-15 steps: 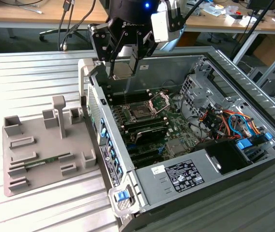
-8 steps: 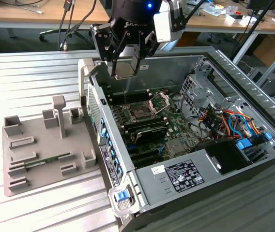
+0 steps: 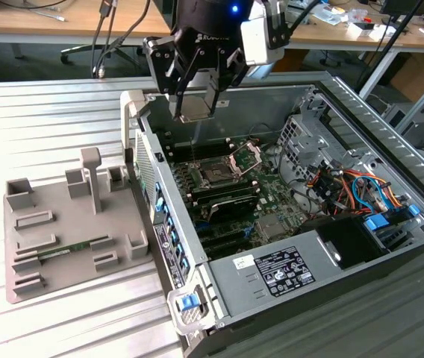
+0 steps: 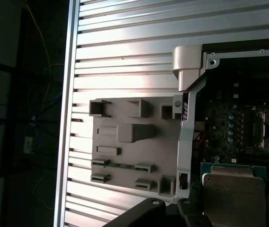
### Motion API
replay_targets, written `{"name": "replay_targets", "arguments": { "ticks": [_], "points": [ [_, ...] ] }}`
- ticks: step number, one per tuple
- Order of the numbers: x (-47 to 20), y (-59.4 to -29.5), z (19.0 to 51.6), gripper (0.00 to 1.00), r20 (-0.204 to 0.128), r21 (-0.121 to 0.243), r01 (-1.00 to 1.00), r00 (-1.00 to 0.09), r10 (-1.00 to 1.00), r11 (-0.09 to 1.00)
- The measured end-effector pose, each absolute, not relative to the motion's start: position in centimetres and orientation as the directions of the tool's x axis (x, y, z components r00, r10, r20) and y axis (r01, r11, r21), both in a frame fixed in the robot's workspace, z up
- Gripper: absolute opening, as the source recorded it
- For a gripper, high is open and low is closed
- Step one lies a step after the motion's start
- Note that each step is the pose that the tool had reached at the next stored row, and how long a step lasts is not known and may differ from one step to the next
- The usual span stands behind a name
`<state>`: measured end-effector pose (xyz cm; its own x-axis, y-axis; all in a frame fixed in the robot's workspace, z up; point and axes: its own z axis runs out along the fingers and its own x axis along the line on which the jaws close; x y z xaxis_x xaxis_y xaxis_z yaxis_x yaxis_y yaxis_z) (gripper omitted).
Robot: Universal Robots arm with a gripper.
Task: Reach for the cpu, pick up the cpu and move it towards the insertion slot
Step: 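Pick up the cpu and move it towards the insertion slot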
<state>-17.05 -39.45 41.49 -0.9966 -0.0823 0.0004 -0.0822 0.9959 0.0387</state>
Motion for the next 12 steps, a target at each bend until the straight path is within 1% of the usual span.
{"name": "replay_targets", "arguments": {
  "ticks": [12],
  "points": [
    [-16.57,-39.45,41.49,0.55,0.0,0.039,-0.082,-0.997,-0.082,0.996]
  ]
}}
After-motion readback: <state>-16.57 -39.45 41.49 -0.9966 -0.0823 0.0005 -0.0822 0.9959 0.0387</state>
